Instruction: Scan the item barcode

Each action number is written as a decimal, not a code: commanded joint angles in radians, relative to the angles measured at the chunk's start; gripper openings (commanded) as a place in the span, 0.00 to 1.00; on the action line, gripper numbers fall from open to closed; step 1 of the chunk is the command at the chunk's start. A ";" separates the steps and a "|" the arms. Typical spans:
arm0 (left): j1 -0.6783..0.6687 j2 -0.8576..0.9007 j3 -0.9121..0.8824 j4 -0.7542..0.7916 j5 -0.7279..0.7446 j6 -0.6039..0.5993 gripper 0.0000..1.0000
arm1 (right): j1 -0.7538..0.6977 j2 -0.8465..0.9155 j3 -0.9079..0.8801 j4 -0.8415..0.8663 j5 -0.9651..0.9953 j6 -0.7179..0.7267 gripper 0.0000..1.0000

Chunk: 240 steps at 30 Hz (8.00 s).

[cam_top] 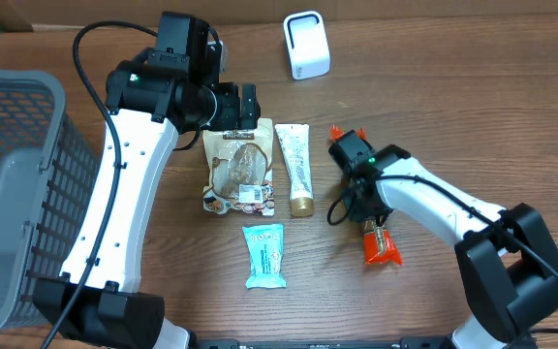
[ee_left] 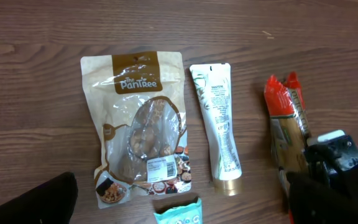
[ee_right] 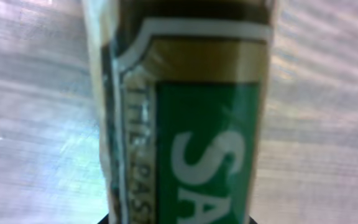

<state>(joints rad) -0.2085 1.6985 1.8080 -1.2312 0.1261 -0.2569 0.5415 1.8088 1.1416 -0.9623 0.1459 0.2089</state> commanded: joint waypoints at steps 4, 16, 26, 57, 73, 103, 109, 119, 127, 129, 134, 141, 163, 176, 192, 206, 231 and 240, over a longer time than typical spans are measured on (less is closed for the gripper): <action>0.003 0.009 0.005 0.002 -0.006 -0.013 1.00 | -0.054 -0.007 0.247 -0.145 -0.283 -0.075 0.04; 0.003 0.009 0.005 0.002 -0.006 -0.013 1.00 | -0.263 -0.010 0.676 -0.327 -0.766 -0.214 0.04; 0.003 0.009 0.005 0.002 -0.006 -0.013 1.00 | -0.313 -0.010 0.789 -0.306 -0.963 -0.243 0.03; 0.003 0.009 0.005 0.002 -0.006 -0.013 0.99 | -0.109 0.275 0.856 0.328 0.313 -0.515 0.04; 0.003 0.009 0.005 0.002 -0.006 -0.013 1.00 | -0.109 0.517 0.856 0.735 0.540 -0.975 0.04; 0.003 0.009 0.005 0.002 -0.006 -0.013 0.99 | -0.109 0.576 0.855 0.775 0.606 -1.000 0.04; 0.003 0.009 0.005 0.002 -0.006 -0.013 1.00 | -0.097 0.572 0.855 0.773 0.614 -0.999 0.04; 0.003 0.009 0.005 0.002 -0.006 -0.013 1.00 | -0.102 0.389 0.855 0.525 0.473 -0.740 0.04; 0.003 0.009 0.005 0.002 -0.006 -0.013 1.00 | -0.195 0.061 0.855 0.155 0.068 -0.303 0.04; 0.003 0.009 0.005 0.002 -0.006 -0.013 1.00 | -0.239 0.002 0.855 0.063 -0.025 -0.204 0.04; 0.003 0.009 0.005 0.002 -0.006 -0.013 0.99 | -0.450 -0.047 0.854 -0.225 -0.174 0.123 0.04; 0.003 0.009 0.005 0.002 -0.006 -0.013 1.00 | -0.704 -0.022 0.620 -0.255 -0.174 0.562 0.04; 0.003 0.009 0.005 0.002 -0.006 -0.013 1.00 | -0.850 -0.037 0.141 0.245 -0.197 0.406 1.00; 0.003 0.009 0.005 0.002 -0.006 -0.013 1.00 | -0.690 -0.175 0.395 -0.032 -0.518 0.097 1.00; 0.003 0.009 0.005 0.002 -0.006 -0.013 0.99 | -0.185 -0.047 0.324 0.096 -0.522 0.070 1.00; 0.003 0.009 0.005 0.002 -0.006 -0.013 1.00 | -0.055 0.182 0.324 0.180 -0.513 0.001 0.88; 0.003 0.009 0.005 0.002 -0.006 -0.013 1.00 | 0.211 0.280 0.324 0.217 0.140 -0.084 0.78; 0.003 0.009 0.005 0.002 -0.006 -0.013 1.00 | 0.165 0.280 0.325 0.182 0.096 -0.054 0.67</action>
<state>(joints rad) -0.2085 1.6985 1.8076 -1.2308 0.1257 -0.2569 0.7422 2.0865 1.4693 -0.7658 0.2340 0.1425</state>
